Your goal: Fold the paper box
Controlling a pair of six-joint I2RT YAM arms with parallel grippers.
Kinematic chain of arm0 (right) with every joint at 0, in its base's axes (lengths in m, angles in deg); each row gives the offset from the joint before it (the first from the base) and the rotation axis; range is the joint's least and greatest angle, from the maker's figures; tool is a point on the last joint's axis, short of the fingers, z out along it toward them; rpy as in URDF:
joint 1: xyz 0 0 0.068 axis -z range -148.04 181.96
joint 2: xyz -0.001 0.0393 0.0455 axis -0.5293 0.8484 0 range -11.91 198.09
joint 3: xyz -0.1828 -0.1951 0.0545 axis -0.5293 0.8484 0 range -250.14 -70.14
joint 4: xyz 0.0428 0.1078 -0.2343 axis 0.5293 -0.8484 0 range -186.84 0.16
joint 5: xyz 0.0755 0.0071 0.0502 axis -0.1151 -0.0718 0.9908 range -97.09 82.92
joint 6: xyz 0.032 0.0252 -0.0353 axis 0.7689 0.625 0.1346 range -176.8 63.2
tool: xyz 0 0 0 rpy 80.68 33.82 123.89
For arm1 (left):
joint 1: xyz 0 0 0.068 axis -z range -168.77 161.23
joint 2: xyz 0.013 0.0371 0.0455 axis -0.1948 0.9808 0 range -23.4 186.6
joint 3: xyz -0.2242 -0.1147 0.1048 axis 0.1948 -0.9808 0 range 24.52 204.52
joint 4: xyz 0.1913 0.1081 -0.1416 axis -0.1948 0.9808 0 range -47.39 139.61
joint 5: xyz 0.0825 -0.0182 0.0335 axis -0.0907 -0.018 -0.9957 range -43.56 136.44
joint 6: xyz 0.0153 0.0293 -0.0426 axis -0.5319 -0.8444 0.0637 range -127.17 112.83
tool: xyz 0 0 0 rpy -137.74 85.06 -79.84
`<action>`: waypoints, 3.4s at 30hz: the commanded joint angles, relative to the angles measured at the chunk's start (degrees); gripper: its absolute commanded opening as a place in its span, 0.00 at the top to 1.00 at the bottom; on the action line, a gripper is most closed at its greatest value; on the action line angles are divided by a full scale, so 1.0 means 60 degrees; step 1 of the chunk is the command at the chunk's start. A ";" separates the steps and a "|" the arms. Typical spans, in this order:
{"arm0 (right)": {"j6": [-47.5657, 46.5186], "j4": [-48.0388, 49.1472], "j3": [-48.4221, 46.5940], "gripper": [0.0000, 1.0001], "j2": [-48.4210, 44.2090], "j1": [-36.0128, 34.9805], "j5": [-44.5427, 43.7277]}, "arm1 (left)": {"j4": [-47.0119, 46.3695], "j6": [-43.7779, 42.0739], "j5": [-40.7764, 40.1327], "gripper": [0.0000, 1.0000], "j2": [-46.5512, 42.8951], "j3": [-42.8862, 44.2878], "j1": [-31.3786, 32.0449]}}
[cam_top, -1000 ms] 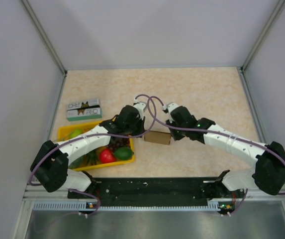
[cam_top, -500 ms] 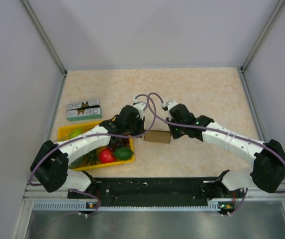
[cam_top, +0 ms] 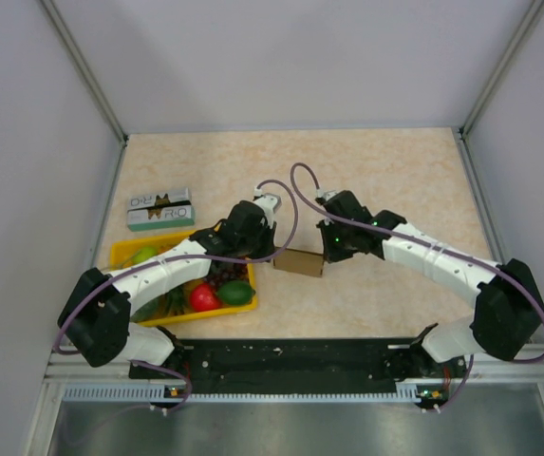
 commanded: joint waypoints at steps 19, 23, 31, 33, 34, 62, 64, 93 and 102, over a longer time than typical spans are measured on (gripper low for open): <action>0.3450 0.2829 0.0846 1.00 -0.0462 0.1393 0.3264 | -0.0220 0.0132 0.0399 1.00 0.0119 -0.0155 0.0295; 0.3774 0.3286 0.1257 1.00 -0.0535 0.1452 0.3324 | -0.0264 0.0147 0.0428 1.00 0.0090 -0.0214 0.0310; 0.4461 0.3475 0.1521 1.00 -0.0755 0.1730 0.3322 | -0.0279 0.0147 0.0458 1.00 0.0134 -0.0185 0.0324; 0.4710 0.3882 0.1710 1.00 -0.0843 0.1817 0.3483 | -0.0294 0.0147 0.0458 1.00 0.0149 -0.0170 0.0339; 0.4726 0.3842 0.1697 1.00 -0.0858 0.1818 0.3382 | -0.0279 0.0147 0.0443 1.00 0.0134 -0.0184 0.0339; 0.3073 0.2451 0.1360 0.85 -0.1428 0.1920 0.2781 | -0.0294 0.0103 0.0487 1.00 0.0281 -0.0126 0.0354; 0.2502 0.2013 0.1113 0.77 -0.1502 0.1920 0.2708 | -0.0294 0.0088 0.0473 1.00 0.0295 -0.0126 0.0354; 0.0698 -0.0027 -0.0355 0.67 -0.0009 0.0749 0.0144 | -0.0220 0.0088 0.0443 1.00 0.0427 -0.0009 0.0383; 0.0625 0.0253 -0.0310 0.75 0.0167 0.0749 0.0144 | -0.0220 0.0073 0.0443 1.00 0.0427 -0.0009 0.0368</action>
